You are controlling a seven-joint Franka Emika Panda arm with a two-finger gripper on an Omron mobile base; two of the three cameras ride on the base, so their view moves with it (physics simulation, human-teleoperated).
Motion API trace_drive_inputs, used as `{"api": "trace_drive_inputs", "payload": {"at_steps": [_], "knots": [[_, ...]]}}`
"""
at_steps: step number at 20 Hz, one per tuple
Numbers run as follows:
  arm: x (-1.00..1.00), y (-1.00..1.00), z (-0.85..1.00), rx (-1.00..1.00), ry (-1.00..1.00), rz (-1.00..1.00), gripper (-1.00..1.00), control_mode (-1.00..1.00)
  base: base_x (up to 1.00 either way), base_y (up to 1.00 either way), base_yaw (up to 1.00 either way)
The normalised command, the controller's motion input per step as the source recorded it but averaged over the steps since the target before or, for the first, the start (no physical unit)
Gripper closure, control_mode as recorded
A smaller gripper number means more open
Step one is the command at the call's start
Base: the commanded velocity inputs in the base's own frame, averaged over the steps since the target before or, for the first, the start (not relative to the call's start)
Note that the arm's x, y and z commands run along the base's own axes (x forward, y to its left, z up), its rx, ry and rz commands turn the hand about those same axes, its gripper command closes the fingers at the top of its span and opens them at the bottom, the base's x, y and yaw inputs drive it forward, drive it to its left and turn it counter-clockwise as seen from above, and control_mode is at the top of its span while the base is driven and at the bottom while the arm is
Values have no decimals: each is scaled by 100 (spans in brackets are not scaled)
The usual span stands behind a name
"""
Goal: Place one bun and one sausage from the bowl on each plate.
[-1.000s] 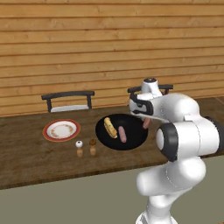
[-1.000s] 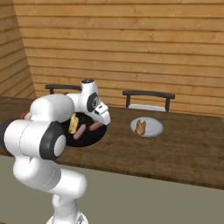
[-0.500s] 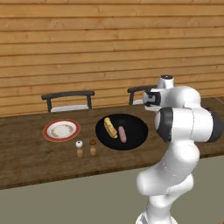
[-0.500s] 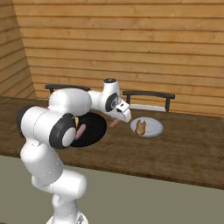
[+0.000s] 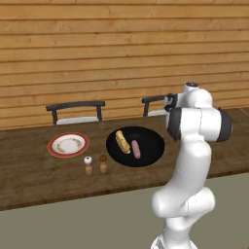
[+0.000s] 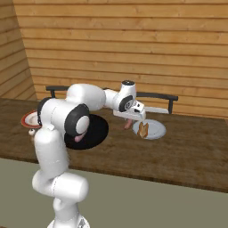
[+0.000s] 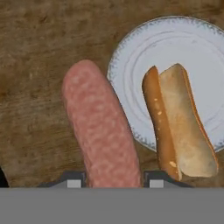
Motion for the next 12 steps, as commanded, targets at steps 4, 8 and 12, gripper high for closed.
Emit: {"api": "trace_drive_inputs", "payload": {"at_steps": [4, 8, 12], "knots": [[57, -4, -34, 0, 10, 19, 100, -100, 0, 0, 0], [55, -7, -29, 0, 8, 13, 100, -100, 0, 0, 0], [26, -37, -31, 0, 4, 2, 100, -100, 0, 0, 0]]}}
